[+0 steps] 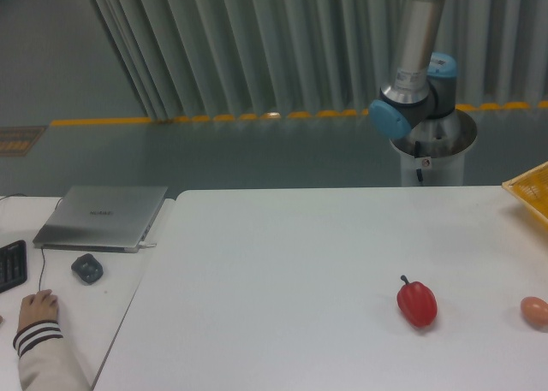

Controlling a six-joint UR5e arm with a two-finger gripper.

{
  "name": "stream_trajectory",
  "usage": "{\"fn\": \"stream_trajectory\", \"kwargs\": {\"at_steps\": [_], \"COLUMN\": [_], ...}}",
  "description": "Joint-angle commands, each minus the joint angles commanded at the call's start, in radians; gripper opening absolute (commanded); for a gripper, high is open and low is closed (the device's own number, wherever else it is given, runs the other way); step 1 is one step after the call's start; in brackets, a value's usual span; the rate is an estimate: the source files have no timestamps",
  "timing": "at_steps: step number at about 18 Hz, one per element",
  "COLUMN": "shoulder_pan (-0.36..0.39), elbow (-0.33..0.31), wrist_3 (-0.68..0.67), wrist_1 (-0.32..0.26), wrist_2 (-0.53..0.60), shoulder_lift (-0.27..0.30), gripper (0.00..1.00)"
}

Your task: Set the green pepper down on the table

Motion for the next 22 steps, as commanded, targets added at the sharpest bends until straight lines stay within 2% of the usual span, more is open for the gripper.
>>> {"fn": "stream_trajectory", "kwargs": {"at_steps": [15, 20, 21, 22], "shoulder_pan": [0.018, 0.014, 0.009, 0.009], "elbow": [-0.021, -0.034, -0.034, -0.034], "wrist_3": [-0.009, -0.015, -0.015, -0.017], "wrist_1": [0.002, 0.037, 0.043, 0.044], "wrist_2": [0.0, -0.005, -0.005, -0.005], "shoulder_lift": [-0.031, -0.04, -0.04, -0.04], "gripper": [1.0, 1.0, 0.99, 0.91]}}
